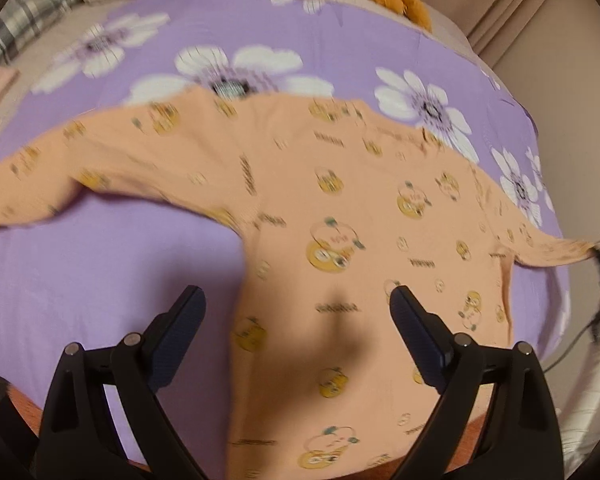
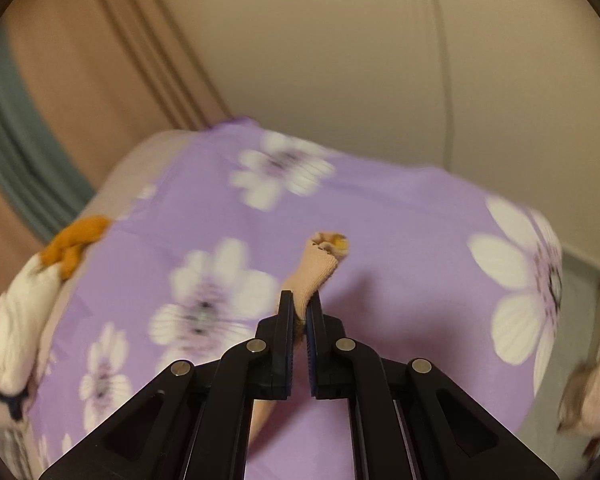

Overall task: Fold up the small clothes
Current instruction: 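Carry the held sleeve across the onesie body with the right tool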

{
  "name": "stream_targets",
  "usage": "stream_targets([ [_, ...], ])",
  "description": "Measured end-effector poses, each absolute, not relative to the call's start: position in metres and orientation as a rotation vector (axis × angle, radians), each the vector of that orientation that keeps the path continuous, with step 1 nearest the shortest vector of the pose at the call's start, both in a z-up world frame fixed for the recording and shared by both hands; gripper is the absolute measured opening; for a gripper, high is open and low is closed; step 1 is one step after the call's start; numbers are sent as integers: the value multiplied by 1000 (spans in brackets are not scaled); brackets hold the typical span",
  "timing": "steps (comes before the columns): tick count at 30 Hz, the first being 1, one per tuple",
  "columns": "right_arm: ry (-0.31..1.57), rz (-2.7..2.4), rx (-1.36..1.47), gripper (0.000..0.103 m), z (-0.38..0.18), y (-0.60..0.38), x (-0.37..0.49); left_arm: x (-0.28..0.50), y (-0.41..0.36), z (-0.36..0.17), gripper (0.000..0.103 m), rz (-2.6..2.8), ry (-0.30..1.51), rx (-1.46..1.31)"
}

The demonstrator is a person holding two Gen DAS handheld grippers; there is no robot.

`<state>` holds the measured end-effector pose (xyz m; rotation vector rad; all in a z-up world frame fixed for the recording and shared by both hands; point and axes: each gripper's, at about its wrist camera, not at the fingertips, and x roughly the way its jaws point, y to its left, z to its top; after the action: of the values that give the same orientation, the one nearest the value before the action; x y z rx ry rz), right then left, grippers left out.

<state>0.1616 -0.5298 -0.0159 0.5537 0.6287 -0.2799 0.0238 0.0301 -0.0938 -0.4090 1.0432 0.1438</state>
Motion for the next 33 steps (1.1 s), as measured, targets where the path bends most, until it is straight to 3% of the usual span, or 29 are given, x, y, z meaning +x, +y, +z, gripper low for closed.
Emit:
stream_targets([
  [6,529,-110,412,6,55,-458,155,16,45,-74,94,160,978,-422],
  [12,491,99,301,6,91,-378,151,9,52,-59,94,178,931,-428],
  [25,586,414,188,6,71,-255,158,-2,63,-45,95,198,887,-452],
  [33,713,554,138,6,28,-198,146,-4,68,-46,95,214,887,-450],
])
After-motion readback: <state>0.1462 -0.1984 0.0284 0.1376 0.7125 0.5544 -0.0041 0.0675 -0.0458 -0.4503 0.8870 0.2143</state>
